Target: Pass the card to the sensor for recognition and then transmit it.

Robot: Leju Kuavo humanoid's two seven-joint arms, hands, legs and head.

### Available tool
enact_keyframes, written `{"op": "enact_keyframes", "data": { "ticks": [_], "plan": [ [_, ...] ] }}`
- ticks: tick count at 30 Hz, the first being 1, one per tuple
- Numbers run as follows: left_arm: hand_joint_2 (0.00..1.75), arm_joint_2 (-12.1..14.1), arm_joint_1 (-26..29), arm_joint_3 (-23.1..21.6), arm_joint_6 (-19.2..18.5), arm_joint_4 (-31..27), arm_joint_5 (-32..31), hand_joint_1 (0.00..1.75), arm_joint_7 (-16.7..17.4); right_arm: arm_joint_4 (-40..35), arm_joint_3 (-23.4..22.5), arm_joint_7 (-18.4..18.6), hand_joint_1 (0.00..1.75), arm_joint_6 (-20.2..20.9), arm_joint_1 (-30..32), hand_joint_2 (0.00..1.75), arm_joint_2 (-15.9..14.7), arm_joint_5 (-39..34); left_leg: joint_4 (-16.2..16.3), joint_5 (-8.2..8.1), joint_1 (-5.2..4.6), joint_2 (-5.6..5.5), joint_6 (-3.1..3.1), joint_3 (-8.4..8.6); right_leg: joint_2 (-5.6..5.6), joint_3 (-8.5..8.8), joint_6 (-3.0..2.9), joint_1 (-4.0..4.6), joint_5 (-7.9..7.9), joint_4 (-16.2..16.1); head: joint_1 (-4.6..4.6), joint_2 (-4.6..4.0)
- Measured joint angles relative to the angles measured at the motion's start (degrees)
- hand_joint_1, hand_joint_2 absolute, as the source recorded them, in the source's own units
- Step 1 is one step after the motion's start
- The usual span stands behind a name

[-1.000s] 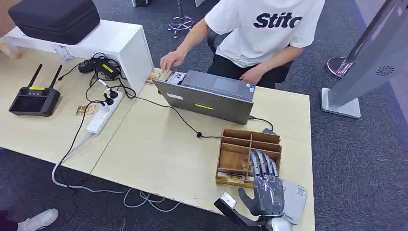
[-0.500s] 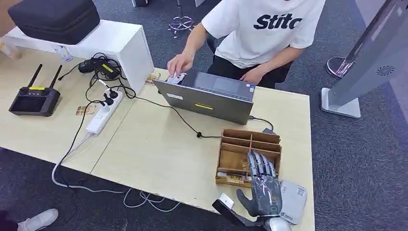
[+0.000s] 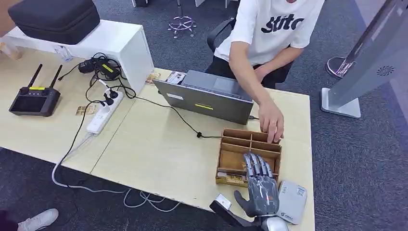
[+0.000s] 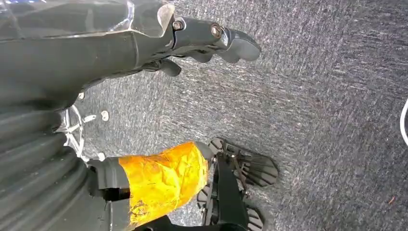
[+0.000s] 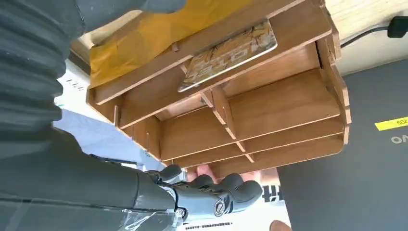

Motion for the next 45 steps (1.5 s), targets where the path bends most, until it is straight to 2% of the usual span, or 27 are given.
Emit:
{"op": "enact_keyframes", "data": {
  "ticks": [5, 6, 7, 25, 33, 40, 45],
  "plan": [
    [1.75, -0.02, 0.0, 0.0, 0.0, 0.0, -0.09, 0.0, 0.0, 0.15, 0.09, 0.0, 0.0, 0.0, -0.08, 1.75, 0.0, 0.02, 0.0, 0.0, 0.0, 0.0, 0.0, 0.0, 0.0, 0.0, 0.0, 0.0, 0.0, 0.0, 0.0, 0.0],
    [1.75, -0.02, 0.0, 0.0, 0.0, 0.0, -0.09, 0.0, 0.0, 0.24, 0.13, 0.0, 0.44, 0.0, -0.11, 1.75, 0.0, 0.02, 0.0, 0.0, 0.0, 0.0, 0.0, 0.0, 0.0, 0.0, 0.0, 0.0, 0.0, 0.0, 0.0, 0.0],
    [1.75, -0.02, 0.0, -0.02, 0.02, 0.0, -0.09, 0.0, 0.0, 0.31, 0.18, 0.0, 1.75, 0.0, -0.14, 1.75, 0.0, 0.02, 0.0, 0.0, 0.0, 0.0, 0.0, 0.0, 0.0, 0.0, 0.0, 0.0, 0.0, 0.0, 0.0, 0.0],
    [1.75, 0.0, -0.01, -0.44, 0.0, -0.02, -0.17, 0.0, 0.09, 2.14, 0.52, 0.02, 1.75, 0.11, -0.89, 1.75, 0.0, 0.2, 0.0, 0.0, 0.0, 0.0, 0.0, 0.0, 0.0, 0.0, 0.0, 0.0, 0.0, 0.0, 0.0, 0.0],
    [1.75, 0.0, -0.01, -0.44, 0.04, -0.02, -0.24, 0.0, 0.07, 3.21, 0.68, 3.02, 1.75, -1.29, -1.77, 1.75, 0.0, 3.63, 0.0, 0.0, 0.0, 0.0, 0.0, 0.0, 0.0, 0.0, 0.0, 0.0, 0.0, 0.0, 0.0, 0.0],
    [1.75, 0.02, 0.01, -0.44, 0.04, -0.02, -0.24, 0.0, 0.24, 0.36, 0.22, 2.27, 1.75, -1.64, -1.68, 1.75, 0.0, 3.02, 0.0, 0.0, 0.0, 0.0, 0.0, 0.0, 0.0, -0.01, 0.0, 0.0, 0.0, 0.0, 0.0, 0.0],
    [1.75, 0.09, 0.02, -0.46, 0.06, -0.02, -0.5, 0.0, 0.26, -7.92, -0.39, -0.09, 1.75, -1.99, -2.92, 1.75, 0.0, -0.4, 0.0, 0.01, 0.0, 0.0, 0.0, 0.0, 0.0, 0.0, 0.0, 0.0, 0.01, 0.0, 0.0, 0.0]
  ]
}}
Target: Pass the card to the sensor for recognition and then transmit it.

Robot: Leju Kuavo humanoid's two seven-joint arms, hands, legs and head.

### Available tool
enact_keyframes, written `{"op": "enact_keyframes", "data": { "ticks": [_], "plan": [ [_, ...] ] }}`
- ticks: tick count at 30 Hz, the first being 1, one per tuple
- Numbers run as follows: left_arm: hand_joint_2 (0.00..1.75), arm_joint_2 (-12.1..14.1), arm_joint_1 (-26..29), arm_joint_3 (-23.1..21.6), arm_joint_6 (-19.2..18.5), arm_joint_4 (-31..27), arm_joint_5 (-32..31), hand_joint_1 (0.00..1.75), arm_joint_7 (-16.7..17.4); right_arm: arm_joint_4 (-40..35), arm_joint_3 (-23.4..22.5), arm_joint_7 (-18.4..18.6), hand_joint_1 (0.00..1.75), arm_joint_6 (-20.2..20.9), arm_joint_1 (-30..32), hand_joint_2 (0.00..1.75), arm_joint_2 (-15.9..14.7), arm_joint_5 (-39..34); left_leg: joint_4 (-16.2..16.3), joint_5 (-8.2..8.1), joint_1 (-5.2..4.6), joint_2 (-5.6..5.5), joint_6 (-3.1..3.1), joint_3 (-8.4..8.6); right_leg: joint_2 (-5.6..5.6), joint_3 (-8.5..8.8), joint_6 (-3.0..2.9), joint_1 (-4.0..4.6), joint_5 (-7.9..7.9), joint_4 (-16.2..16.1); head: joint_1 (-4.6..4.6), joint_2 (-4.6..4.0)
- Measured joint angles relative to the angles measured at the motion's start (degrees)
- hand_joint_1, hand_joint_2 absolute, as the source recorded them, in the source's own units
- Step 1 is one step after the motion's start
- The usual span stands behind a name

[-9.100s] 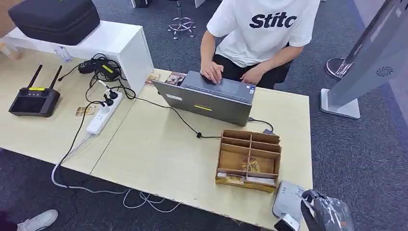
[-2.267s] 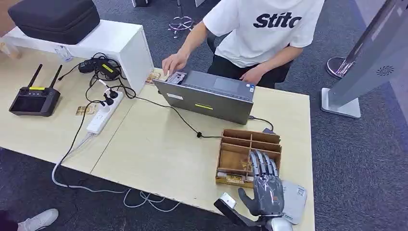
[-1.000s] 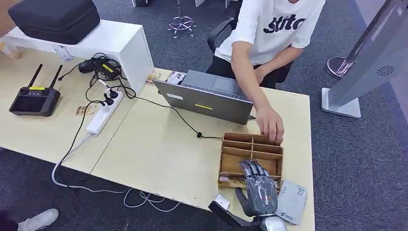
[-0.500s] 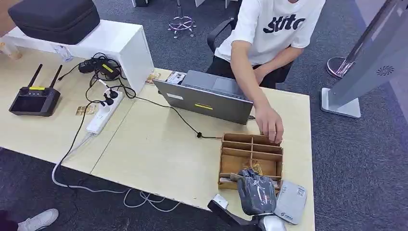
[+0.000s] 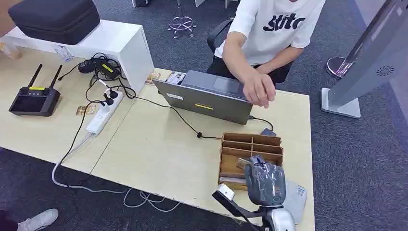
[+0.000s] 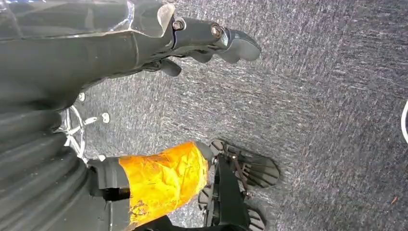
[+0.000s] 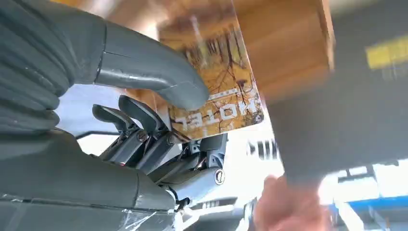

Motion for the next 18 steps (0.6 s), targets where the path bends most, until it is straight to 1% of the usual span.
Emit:
{"op": "enact_keyframes", "data": {
  "ticks": [3, 6, 8, 14, 15, 18],
  "plan": [
    [1.75, 0.11, 0.03, -0.02, 0.04, 0.0, -0.39, 0.0, 0.0, -5.86, -0.61, -2.05, 1.75, 0.57, -1.25, 1.75, 0.0, -2.84, 0.0, 0.01, 0.0, 0.0, 0.0, 0.0, 0.0, 0.01, 0.0, 0.0, 0.01, 0.01, 0.0, 0.0],
    [1.75, 0.28, 0.02, -0.15, 0.04, 0.0, -1.12, 0.0, 0.13, -10.71, -0.76, -3.82, 1.75, 5.1, -3.46, 1.75, 0.42, -6.4, 0.0, 0.01, 0.0, 0.02, 0.0, 0.01, 0.01, 0.0, -0.02, 0.0, 0.02, 0.02, 0.0, 0.0],
    [1.75, 0.44, -0.02, -0.44, -0.02, 0.0, -1.31, 0.0, 0.15, -12.43, -0.76, -4.15, 1.75, 6.87, -5.09, 1.75, 0.81, -7.49, 0.0, 0.01, 0.0, 0.03, -0.01, 0.02, 0.02, 0.0, -0.02, 0.01, 0.02, 0.02, 0.0, 0.0],
    [1.75, 0.68, -0.03, -0.57, -0.02, 0.0, -1.44, 0.0, 0.15, -14.35, -0.76, -4.22, 1.75, 7.52, -6.82, 1.75, 1.2, -8.28, 0.0, 0.02, 0.01, 0.02, -0.01, 0.01, 0.02, 0.01, -0.02, 0.01, 0.02, 0.04, 0.0, 0.0],
    [1.75, 0.7, -0.02, -0.61, -0.04, 0.0, -1.64, 0.0, 0.15, -14.35, -0.81, -4.39, 1.75, 8.51, -7.23, 1.75, 1.25, -9.57, 0.0, 0.02, 0.01, 0.02, -0.01, 0.01, 0.02, 0.0, -0.02, 0.01, 0.02, 0.04, 0.0, 0.0],
    [1.75, 0.9, -0.03, -1.16, -0.2, 0.0, -2.27, 0.0, 0.15, -13.41, -1.4, -4.76, 1.75, 13.45, -10.22, 1.75, 1.95, -15.96, 0.0, 0.02, 0.01, 0.02, -0.01, 0.0, 0.02, 0.0, -0.02, 0.01, 0.02, 0.05, 0.0, 0.0]
  ]
}}
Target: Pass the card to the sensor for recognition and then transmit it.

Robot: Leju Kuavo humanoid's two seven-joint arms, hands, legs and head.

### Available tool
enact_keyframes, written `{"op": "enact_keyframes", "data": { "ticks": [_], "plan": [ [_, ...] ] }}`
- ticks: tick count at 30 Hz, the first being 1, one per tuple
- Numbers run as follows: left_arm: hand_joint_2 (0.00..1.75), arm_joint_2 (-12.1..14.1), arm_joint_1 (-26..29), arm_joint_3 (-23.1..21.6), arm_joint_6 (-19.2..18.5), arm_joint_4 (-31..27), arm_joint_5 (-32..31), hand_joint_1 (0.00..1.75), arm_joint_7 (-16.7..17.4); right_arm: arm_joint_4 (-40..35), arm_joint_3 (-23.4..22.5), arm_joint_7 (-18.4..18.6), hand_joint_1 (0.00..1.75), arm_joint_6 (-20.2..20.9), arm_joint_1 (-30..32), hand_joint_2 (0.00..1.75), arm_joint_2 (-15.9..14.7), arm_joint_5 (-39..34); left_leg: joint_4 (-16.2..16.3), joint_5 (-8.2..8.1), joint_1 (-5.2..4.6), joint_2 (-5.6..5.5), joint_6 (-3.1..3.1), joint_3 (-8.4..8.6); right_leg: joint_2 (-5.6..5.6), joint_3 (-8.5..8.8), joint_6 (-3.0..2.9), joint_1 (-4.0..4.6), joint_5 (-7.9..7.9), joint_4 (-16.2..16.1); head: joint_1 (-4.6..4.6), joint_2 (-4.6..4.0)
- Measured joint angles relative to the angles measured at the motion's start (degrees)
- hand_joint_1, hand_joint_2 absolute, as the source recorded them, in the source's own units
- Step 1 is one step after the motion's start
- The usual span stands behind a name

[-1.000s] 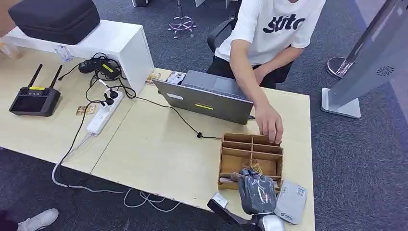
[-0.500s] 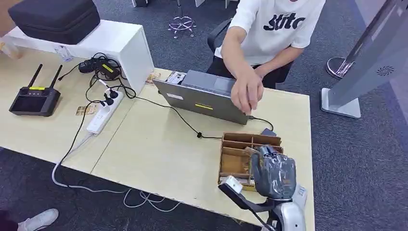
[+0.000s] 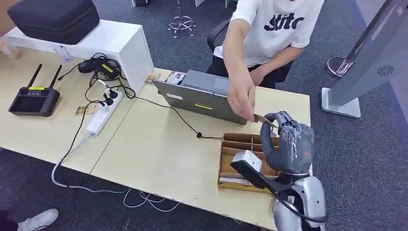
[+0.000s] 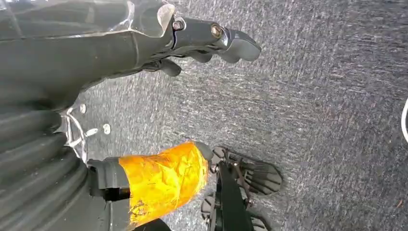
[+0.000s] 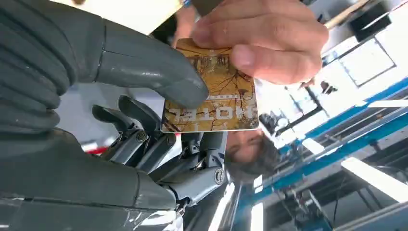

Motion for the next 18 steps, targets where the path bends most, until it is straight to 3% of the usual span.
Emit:
{"op": "enact_keyframes", "data": {
  "ticks": [3, 5, 6, 11, 17, 18],
  "plan": [
    [1.75, 0.44, -0.04, -0.81, -0.52, 0.0, -1.53, 0.0, -0.02, 4.16, -2.64, 2.56, 1.75, 9.08, -5.95, 1.75, 1.57, -9.93, 0.0, 0.01, 0.0, 0.09, 0.0, 0.03, 0.07, -0.02, -0.08, 0.0, 0.07, 0.01, 0.0, 0.0],
    [1.75, 0.74, -0.26, -1.48, -0.74, 0.02, -2.25, 0.0, -0.02, 8.62, -4.48, 4.62, 1.75, 11.34, -10.42, 1.75, 2.29, -13.59, 0.0, 0.07, 0.0, 0.1, 0.01, 0.02, 0.09, -0.02, -0.06, 0.0, 0.13, 0.01, 0.0, 0.0],
    [1.75, 0.96, -0.37, -1.81, -0.79, 0.02, -2.53, 0.0, -0.02, 11.2, -5.44, 5.58, 0.02, 11.49, -12.68, 1.75, 2.56, -14.81, 0.0, 0.16, 0.0, 0.08, 0.04, 0.01, 0.07, -0.02, -0.03, 0.0, 0.15, 0.01, 0.02, 0.0],
    [1.75, 1.46, -0.51, -2.34, -0.83, 0.18, -3.12, 0.0, 0.0, 20.88, -8.9, 7.23, 0.0, 12.52, -19.78, 1.75, 3.23, -21.98, 0.0, 0.24, 0.0, 0.04, 0.0, -0.01, 0.01, -0.01, -0.03, 0.0, 0.2, 0.01, 0.0, 0.0],
    [1.75, 1.77, -0.59, -3.06, -0.87, 0.28, -3.17, 0.0, -0.07, 26.45, -12.46, 6.95, 0.0, 13.22, -22.43, 1.75, 3.54, -26.95, 0.02, 0.24, 0.0, 0.01, 0.0, -0.03, 0.0, -0.05, -0.03, 0.0, 0.19, 0.0, 0.0, 0.0],
    [1.75, 1.83, -0.58, -3.12, -0.92, 0.28, -3.32, 0.0, -0.09, 27.44, -14.19, 6.45, 0.0, 13.22, -22.93, 0.0, 3.52, -29.55, 0.02, 0.24, -0.01, 0.01, 0.0, -0.04, 0.0, -0.06, -0.03, 0.0, 0.19, -0.01, 0.0, 0.0]
  ]
}}
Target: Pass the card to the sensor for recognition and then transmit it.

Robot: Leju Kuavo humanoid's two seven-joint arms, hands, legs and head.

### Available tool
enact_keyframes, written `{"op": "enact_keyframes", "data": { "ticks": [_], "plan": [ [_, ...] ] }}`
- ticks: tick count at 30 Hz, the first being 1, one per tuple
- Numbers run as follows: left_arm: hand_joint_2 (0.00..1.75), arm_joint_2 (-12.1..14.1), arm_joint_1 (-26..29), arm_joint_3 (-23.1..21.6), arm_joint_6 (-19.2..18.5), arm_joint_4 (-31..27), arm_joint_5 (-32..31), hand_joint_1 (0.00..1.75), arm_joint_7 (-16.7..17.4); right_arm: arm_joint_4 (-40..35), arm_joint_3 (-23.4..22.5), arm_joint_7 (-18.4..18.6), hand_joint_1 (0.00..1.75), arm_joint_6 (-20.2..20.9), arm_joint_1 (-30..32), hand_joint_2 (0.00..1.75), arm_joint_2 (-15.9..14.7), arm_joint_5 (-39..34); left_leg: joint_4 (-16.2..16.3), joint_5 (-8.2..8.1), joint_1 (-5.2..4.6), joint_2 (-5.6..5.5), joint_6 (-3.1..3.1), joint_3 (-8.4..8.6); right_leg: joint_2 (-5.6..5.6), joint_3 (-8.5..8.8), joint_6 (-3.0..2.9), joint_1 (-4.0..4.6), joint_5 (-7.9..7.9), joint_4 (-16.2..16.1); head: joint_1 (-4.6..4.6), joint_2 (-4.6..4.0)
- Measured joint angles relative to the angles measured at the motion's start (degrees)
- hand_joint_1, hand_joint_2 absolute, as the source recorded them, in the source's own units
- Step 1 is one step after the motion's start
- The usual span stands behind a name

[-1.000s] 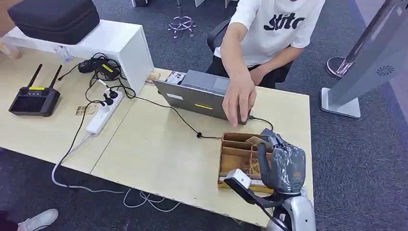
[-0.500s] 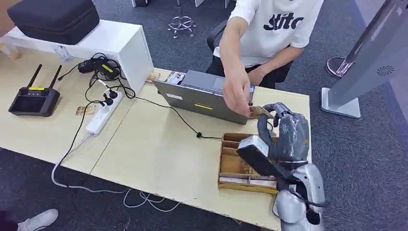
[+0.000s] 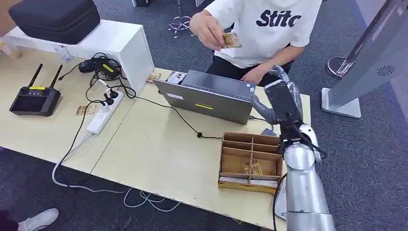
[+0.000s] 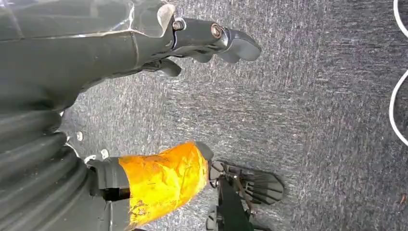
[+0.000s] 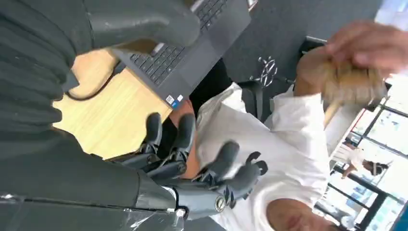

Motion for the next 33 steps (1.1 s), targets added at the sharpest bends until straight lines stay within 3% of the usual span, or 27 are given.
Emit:
{"op": "enact_keyframes", "data": {
  "ticks": [3, 7, 11, 26, 29, 30, 33],
  "plan": [
    [1.75, 0.2, 0.0, -0.02, -0.02, 0.02, -0.37, 0.0, 0.0, 2.13, -6.38, -1.27, 0.0, -1.16, -1.3, 0.0, -0.4, -6.17, 0.01, 0.0, -0.01, -0.03, 0.0, -0.01, -0.03, -0.01, 0.01, -0.01, 0.0, -0.04, 0.0, 0.0],
    [1.75, 0.5, 0.03, -0.2, 0.0, 0.09, -1.14, 0.0, 0.02, 4.68, -17.96, -3.15, 0.0, -2.28, -3.28, 0.0, -3.12, -13.69, 0.04, 0.02, -0.02, -0.2, 0.04, -0.06, -0.18, 0.08, 0.04, -0.02, 0.03, -0.07, 0.02, 0.0],
    [1.75, 0.83, -0.02, -0.46, 0.0, 0.11, -1.2, 0.0, 0.02, 6.21, -25.13, -3.65, 0.0, -1.97, -3.69, 0.0, -4.9, -14.75, 0.05, -0.02, -0.07, 0.02, 0.07, -0.06, 0.04, -0.01, 0.1, -0.04, 0.08, -0.07, 0.0, -0.02],
    [1.75, 0.81, -0.09, -0.59, 0.02, 0.22, -1.25, 0.0, 0.02, 8.22, -29.65, -4.02, 0.0, -1.92, -4.29, 0.0, -5.33, -14.7, 0.04, 0.02, -0.04, 0.02, 0.03, -0.07, 0.03, -0.05, 0.09, 0.0, 0.07, -0.03, 0.0, 0.0],
    [1.75, 0.9, -0.1, -0.68, 0.04, 0.22, -1.64, 0.0, 0.02, 8.46, -31.26, -4.09, 0.0, -3.8, -4.59, 0.0, -6.05, -18.4, 0.06, 0.02, -0.06, 0.02, 0.03, -0.05, 0.03, -0.1, 0.09, -0.02, 0.07, -0.07, 0.0, 0.0],
    [1.75, 1.05, -0.13, -0.81, 0.04, 0.22, -1.93, 0.0, 0.0, 9.04, -32.98, -4.6, 0.0, -4.95, -4.94, 1.75, -6.52, -21.63, 0.07, 0.02, -0.06, -0.04, 0.03, -0.03, -0.02, -0.09, 0.1, -0.02, 0.07, -0.1, -0.04, 0.0],
    [1.75, 1.27, -0.3, -1.49, 0.06, 0.44, -2.89, 0.0, -0.09, 14.13, -43.08, -10.5, 0.0, -8.34, -5.18, 1.75, -12.53, -34.43, 0.09, 0.08, -0.02, -0.93, 0.16, -0.01, -0.79, 0.22, 0.35, -0.01, -0.16, -0.28, 0.02, 0.0]
  ]
}}
